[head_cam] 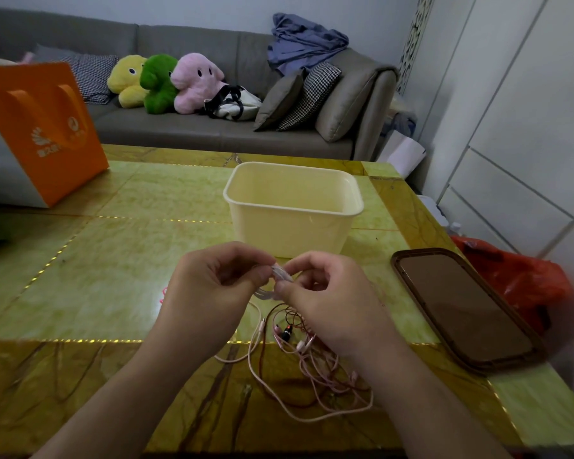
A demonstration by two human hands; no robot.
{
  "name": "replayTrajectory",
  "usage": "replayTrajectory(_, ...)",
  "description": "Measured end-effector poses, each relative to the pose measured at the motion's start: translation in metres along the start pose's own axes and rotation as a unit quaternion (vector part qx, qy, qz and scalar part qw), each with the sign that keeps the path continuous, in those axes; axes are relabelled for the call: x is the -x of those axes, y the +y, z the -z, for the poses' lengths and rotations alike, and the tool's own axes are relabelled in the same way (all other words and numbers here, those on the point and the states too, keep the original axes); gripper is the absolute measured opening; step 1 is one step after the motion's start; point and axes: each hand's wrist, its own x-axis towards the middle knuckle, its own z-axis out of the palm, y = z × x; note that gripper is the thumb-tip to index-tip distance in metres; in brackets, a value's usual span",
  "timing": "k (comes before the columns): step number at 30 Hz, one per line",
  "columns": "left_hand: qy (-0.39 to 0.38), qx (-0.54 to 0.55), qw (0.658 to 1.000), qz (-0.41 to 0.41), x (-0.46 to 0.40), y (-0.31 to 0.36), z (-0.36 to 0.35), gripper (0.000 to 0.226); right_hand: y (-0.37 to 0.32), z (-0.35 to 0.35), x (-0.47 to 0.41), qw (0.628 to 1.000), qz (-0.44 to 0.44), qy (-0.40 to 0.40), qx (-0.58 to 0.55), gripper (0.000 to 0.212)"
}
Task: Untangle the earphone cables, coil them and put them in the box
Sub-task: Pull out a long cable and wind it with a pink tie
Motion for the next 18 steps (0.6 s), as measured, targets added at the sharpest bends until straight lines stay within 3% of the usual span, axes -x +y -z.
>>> replayTrajectory(10, 0.0, -0.029, 0.999, -0.021, 0.002, 0.002, -0.002, 0.021, 0.001, 0.003, 0.003, 0.994, 0.091, 0.026, 0.048, 0.01)
replayTrajectory(18, -0.051, 0.012, 0.998, -0.031, 0.007, 0.008, -0.003, 0.025, 0.002, 0.009, -0.007, 0.992, 0.051, 0.027, 0.109, 0.021)
